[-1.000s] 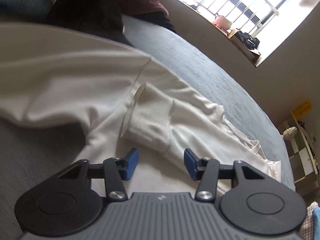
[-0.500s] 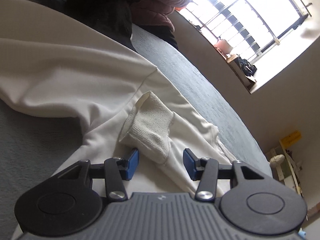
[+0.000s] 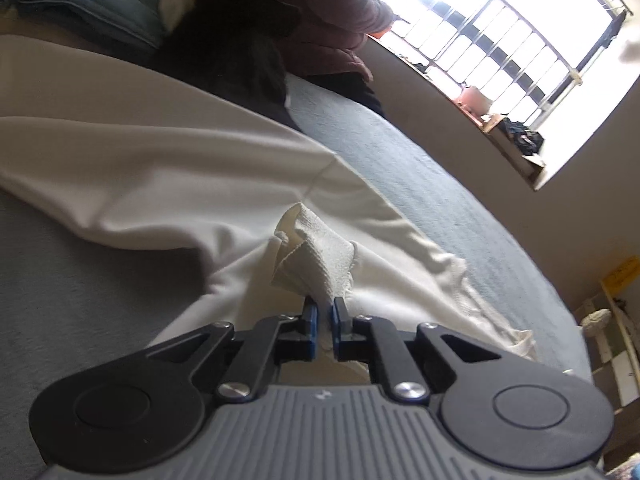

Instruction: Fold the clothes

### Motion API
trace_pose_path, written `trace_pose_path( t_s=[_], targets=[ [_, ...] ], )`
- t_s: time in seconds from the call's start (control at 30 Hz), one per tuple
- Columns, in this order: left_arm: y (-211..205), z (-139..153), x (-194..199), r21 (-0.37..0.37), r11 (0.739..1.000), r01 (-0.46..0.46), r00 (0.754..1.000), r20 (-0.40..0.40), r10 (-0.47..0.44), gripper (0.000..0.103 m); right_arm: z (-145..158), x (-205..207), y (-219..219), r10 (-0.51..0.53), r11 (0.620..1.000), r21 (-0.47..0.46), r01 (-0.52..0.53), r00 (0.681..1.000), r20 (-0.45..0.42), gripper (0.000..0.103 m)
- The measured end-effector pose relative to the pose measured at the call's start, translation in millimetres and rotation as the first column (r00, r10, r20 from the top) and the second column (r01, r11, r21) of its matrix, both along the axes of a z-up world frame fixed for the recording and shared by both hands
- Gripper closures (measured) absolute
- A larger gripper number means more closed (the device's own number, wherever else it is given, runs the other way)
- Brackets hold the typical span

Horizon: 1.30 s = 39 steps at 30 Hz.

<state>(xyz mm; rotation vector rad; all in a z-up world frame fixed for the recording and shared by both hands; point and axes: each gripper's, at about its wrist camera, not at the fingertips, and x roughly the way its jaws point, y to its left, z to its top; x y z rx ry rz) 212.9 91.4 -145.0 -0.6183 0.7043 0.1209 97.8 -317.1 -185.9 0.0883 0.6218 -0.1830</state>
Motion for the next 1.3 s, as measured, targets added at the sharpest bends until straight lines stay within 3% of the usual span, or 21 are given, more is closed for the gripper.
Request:
trace_pose_path(
  t_s=[0.1, 0.2, 0.27, 0.33, 0.5, 0.57, 0.7, 0.8, 0.97, 1.13, 1.3],
  targets=[
    [4.6, -10.6, 5.1, -0.017, 1.000, 0.005, 1.000, -0.027, -0.005, 0.093, -0.4, -0.3, -1.0, 0.000, 1.000, 0.003, 0.000, 1.000, 0.001, 0.032],
    [11.3, -13.8, 3.2, -0.055, 0.998, -0.005, 1.000, -0.027, 0.004, 0.083, 0.2, -0.1, -1.9, 0.002, 1.000, 0.004, -0.002, 1.000, -0.001, 0.032],
    [14.1, -7.7, -3.0, -0.036, 0.999, -0.025, 0.999, -0.025, 0.025, 0.064, 0.5, 0.0, -2.0, 0.002, 1.000, 0.004, -0.002, 1.000, -0.002, 0.032],
    [16.6, 1.2, -11.6, 0.009, 0.998, -0.068, 0.998, -0.015, 0.068, 0.055, 0.8, -0.2, -2.1, 0.002, 1.000, 0.006, -0.002, 1.000, -0.002, 0.032],
    [2.2, 23.8, -29.7, 0.210, 0.967, -0.142, 0.989, 0.058, 0.133, 0.055, 3.7, 1.0, -4.0, 0.006, 1.000, 0.011, -0.006, 1.000, -0.010, 0.032],
    [-11.5, 29.4, -32.3, 0.265, 0.958, -0.112, 0.991, 0.101, 0.088, 0.055, 11.0, 1.1, -3.5, 0.008, 1.000, 0.006, -0.008, 1.000, -0.007, 0.033],
    [-52.5, 34.2, -21.5, 0.367, 0.930, 0.034, 0.981, 0.164, -0.101, 0.055, 35.7, 10.0, -8.6, 0.021, 0.999, 0.024, -0.023, 0.998, 0.065, 0.034],
    [-85.8, 26.0, -1.4, 0.430, 0.888, 0.160, 0.959, 0.147, -0.243, 0.055, 49.4, 32.2, -13.1, 0.045, 0.999, 0.016, -0.046, 0.996, 0.081, 0.049],
    [-108.1, -4.5, 21.1, 0.461, 0.862, 0.212, 0.960, 0.068, -0.272, 0.056, 39.8, 81.0, -21.3, 0.084, 0.996, 0.000, -0.084, 0.996, -0.010, 0.090],
    [-108.3, -20.0, 19.1, 0.445, 0.871, 0.206, 0.963, 0.066, -0.261, 0.058, 15.6, 124.2, -29.8, 0.118, 0.993, -0.017, -0.121, 0.984, -0.130, 0.101],
    [-107.4, -24.3, 21.5, 0.442, 0.872, 0.209, 0.962, 0.068, -0.265, 0.056, 34.4, 132.4, -46.5, 0.082, 0.997, 0.022, -0.080, 0.991, -0.107, 0.100]
  ],
)
